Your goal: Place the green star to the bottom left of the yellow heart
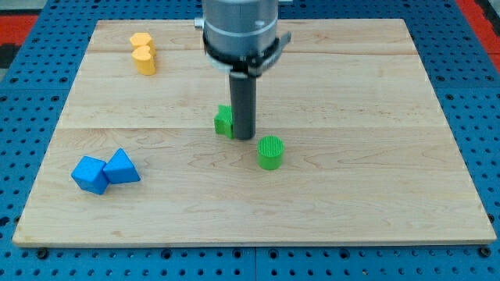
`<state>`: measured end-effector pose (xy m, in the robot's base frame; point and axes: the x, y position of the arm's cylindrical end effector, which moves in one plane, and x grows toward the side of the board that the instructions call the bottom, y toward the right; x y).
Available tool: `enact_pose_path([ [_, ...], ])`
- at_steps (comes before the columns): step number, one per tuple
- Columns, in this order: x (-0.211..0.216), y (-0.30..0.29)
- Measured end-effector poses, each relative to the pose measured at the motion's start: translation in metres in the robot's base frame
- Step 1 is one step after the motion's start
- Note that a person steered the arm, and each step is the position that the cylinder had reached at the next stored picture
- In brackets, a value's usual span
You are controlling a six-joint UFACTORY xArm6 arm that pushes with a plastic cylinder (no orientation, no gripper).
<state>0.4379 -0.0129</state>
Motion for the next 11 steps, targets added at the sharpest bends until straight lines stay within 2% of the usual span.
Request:
enact_pose_path([
  [1, -0.037, -0.026],
  [2, -0.047, -0.091],
  [4, -0.033, -0.154],
  [5, -0.052, -0.212],
  [6, -0.076, -0.214],
  [7, -0.079, -0.255],
  [8, -0.100, -0.291],
  [10, -0.104, -0.292],
  [11, -0.113, -0.271],
])
